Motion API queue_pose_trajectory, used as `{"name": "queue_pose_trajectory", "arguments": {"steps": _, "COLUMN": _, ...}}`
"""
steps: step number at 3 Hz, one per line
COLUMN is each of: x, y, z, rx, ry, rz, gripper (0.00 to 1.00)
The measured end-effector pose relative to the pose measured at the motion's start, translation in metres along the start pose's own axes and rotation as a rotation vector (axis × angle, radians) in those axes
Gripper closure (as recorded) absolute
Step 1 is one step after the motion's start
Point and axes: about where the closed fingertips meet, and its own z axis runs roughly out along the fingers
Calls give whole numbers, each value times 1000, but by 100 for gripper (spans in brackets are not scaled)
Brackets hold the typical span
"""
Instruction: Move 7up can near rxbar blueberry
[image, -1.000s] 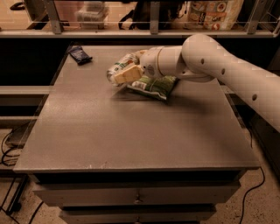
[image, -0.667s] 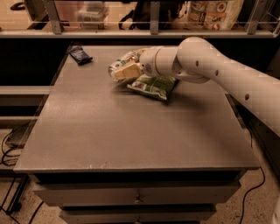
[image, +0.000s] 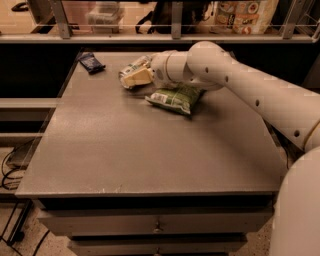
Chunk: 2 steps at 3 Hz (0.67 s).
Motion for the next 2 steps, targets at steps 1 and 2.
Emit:
{"name": "queue_pose_trajectory", "arguments": {"steps": 1, "x": 1, "y": -5, "z": 16, "rx": 8, "ry": 10, "rz": 12, "gripper": 100}}
{"name": "queue_pose_trajectory", "arguments": {"steps": 2, "x": -3, "y": -6, "z": 31, "rx": -2, "ry": -4, "rz": 23, "gripper": 83}}
